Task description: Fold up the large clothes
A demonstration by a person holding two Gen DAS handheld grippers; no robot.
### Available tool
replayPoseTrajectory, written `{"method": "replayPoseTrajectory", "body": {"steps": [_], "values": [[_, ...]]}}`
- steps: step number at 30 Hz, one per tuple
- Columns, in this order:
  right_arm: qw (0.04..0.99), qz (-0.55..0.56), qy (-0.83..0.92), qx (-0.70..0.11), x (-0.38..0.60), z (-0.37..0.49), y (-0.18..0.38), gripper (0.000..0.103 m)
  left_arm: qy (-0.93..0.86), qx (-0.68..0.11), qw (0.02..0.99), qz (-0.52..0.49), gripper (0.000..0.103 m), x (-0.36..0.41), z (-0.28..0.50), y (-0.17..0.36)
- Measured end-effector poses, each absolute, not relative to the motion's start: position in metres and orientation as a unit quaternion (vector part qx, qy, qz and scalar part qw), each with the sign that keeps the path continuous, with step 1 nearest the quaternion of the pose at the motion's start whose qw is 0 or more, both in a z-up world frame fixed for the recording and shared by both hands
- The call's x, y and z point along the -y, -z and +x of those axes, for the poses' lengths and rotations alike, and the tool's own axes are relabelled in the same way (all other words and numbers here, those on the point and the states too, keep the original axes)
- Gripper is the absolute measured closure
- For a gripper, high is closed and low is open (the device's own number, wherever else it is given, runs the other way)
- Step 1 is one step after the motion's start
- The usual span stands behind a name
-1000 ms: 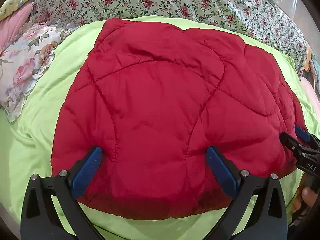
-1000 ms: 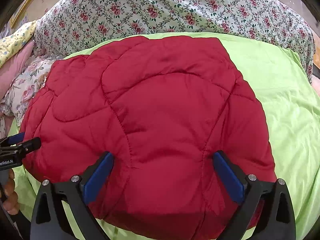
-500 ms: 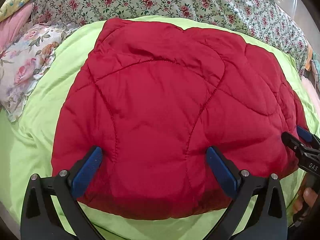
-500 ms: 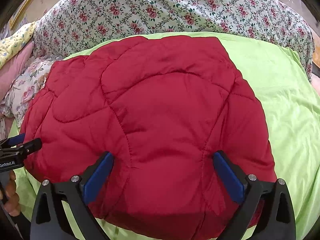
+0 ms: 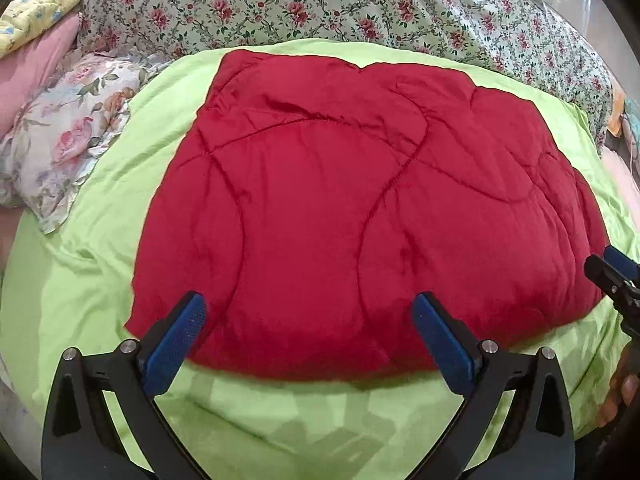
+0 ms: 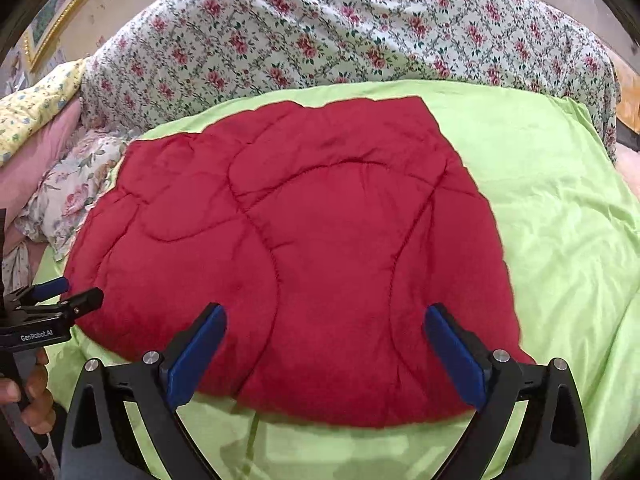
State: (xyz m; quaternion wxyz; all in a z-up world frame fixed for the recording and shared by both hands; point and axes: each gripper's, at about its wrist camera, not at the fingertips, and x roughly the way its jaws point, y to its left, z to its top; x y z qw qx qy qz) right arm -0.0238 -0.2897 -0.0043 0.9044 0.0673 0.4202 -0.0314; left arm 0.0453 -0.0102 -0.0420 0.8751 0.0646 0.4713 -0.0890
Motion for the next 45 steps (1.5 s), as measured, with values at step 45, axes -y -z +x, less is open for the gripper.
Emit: {"method": "replayPoseTrajectory", "body": {"steps": [45], "values": [[0.897,0.023,-0.032,-0.441,0.252,-0.095,-0.034,0.002,0.085,-0.429,0.891,0.117,0.000,-0.001,-0.035,0.004]]}}
